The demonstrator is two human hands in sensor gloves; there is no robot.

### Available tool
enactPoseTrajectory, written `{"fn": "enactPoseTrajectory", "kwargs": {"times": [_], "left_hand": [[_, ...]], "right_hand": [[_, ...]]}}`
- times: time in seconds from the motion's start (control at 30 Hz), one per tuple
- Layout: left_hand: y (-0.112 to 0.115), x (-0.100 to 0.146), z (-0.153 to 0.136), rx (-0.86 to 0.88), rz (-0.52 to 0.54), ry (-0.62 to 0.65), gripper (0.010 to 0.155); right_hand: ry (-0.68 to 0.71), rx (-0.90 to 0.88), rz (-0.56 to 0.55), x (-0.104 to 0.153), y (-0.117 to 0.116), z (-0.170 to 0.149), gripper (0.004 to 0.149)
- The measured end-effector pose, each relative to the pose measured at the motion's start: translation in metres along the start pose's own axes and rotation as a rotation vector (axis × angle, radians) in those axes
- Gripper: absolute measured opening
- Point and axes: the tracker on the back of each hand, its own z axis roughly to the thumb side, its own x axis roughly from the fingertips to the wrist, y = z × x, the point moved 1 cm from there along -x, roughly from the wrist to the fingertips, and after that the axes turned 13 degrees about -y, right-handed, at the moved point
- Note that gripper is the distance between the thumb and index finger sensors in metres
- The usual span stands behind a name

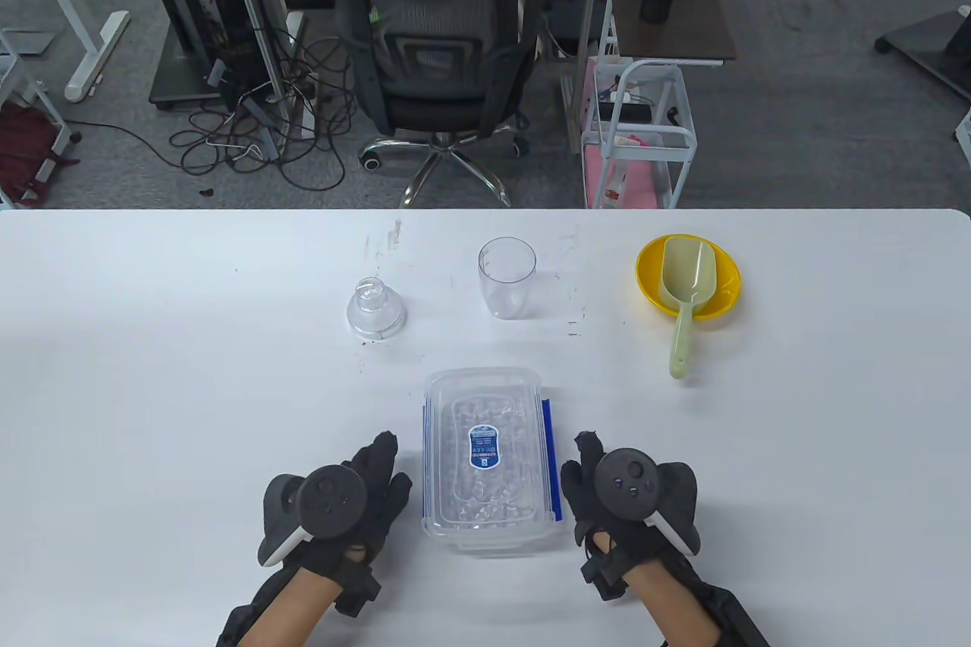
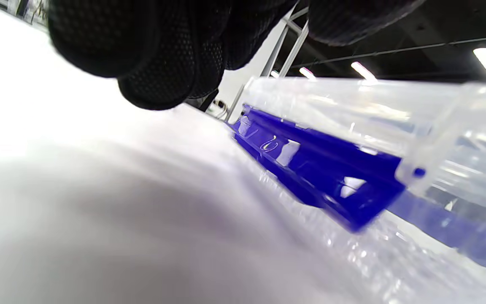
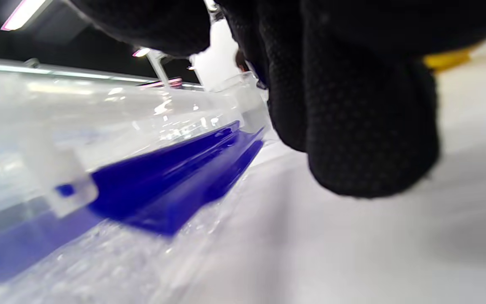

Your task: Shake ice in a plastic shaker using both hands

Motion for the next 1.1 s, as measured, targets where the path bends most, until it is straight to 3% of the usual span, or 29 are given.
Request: {"fn": "enactPoseTrajectory", "kwargs": {"times": [0.17,0.3,0.53,1.1], "left_hand": [[0.01,0.005,0.009,0.182,-0.115,0.043,0.073],[0.013,0.005,0.008,0.154,-0.129,0.048,0.074],[0.018,0.003,-0.001,0.34,-0.186,0.031,0.068],[0.019,0.006,-0.003,0.44,-0.142,0.015,0.064]], "right_hand": [[0.055,-0.097,0.117,0.004,-0.015,0.006,0.086],[0.077,-0.094,0.138,0.007,-0.018,0.01,0.091],[0.077,-0.093,0.136,0.01,-0.02,0.014,0.088],[0.089,-0.175,0.044,0.013,-0.002,0.015,0.084]]}}
